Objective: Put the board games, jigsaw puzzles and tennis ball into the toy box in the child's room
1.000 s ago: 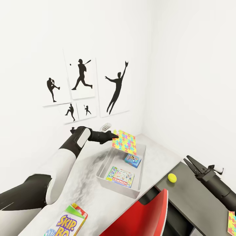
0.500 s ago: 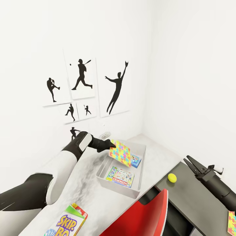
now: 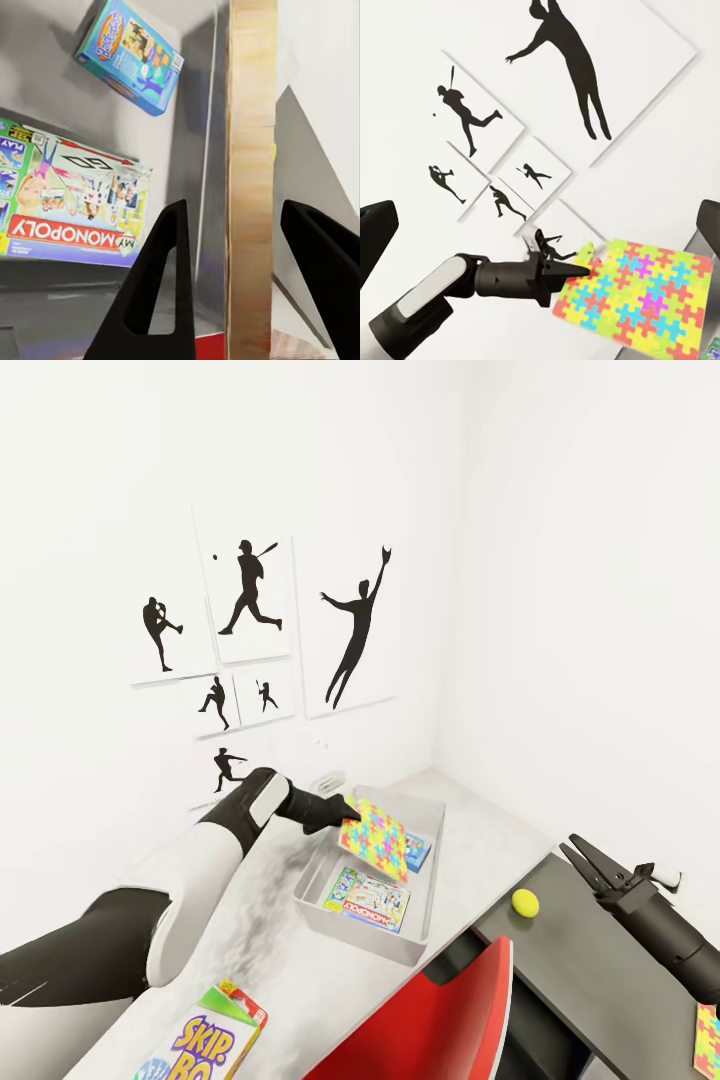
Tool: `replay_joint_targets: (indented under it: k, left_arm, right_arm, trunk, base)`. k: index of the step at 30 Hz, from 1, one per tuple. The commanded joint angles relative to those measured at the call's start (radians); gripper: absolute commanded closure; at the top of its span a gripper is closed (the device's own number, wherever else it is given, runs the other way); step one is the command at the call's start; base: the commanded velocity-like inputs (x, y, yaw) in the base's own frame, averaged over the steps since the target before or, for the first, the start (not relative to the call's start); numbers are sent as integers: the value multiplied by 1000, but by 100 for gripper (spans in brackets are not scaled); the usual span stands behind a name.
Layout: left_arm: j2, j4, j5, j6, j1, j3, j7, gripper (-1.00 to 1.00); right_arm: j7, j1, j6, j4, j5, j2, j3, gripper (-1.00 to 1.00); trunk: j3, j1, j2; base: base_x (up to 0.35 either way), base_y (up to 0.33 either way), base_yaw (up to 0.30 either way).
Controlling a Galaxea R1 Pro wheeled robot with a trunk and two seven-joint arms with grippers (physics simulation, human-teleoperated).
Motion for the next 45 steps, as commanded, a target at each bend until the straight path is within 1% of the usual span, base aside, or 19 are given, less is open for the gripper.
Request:
replay_joint_targets:
  k: [1, 3, 5, 7, 8, 10, 17, 25, 28, 36, 45]
  left_arm:
    - [-2, 1, -11, 0, -1, -11, -9, 100]
    - [-7, 4, -10, 0, -1, -39, -11, 100]
    - [-10, 7, -8, -2, -1, -85, -15, 100]
    - [-12, 8, -8, -2, -1, -101, -17, 100]
    - [-13, 10, -7, -2, -1, -116, -19, 100]
    - [-13, 12, -8, -3, -1, -125, -20, 100]
    - [-16, 41, -9, -6, -1, -134, -21, 100]
    - [-36, 67, -10, -9, -1, -137, -22, 100]
    - [-36, 86, -11, -12, -1, -138, -21, 100]
    - [-36, 97, -11, -15, -1, -168, -19, 100]
    - [-36, 92, -11, -16, -1, -173, -18, 100]
  right_arm:
    - [1, -1, 5, 0, -2, 0, -1, -100]
    - [1, -1, 5, 0, -2, 0, -1, -100]
    - [1, -1, 5, 0, -2, 0, -1, -100]
    - [1, -1, 5, 0, -2, 0, -1, -100]
    - [1, -1, 5, 0, -2, 0, -1, -100]
    - [1, -1, 5, 0, -2, 0, -1, -100]
    - [1, -1, 5, 0, -2, 0, -1, -100]
    - [1, -1, 4, 0, -2, 0, 0, -100]
    - [1, -1, 4, 0, -2, 0, 0, -100]
    - [1, -1, 5, 0, -2, 0, 0, -100]
    - [1, -1, 6, 0, -2, 0, -1, -100]
  trunk:
    - [-2, 1, -2]
    - [-2, 1, -2]
    - [-2, 1, -2]
    - [-2, 1, -2]
    - [-2, 1, -2]
    - [-2, 1, -2]
    - [-2, 1, -2]
    - [-2, 1, -2]
    - [-2, 1, -2]
    - [-2, 1, -2]
    - [-2, 1, -2]
  base:
    - [0, 0, 0]
    - [0, 0, 0]
    - [0, 0, 0]
    - [0, 0, 0]
    - [0, 0, 0]
    - [0, 0, 0]
    - [0, 0, 0]
    - [0, 0, 0]
    - [0, 0, 0]
    - [0, 0, 0]
    - [0, 0, 0]
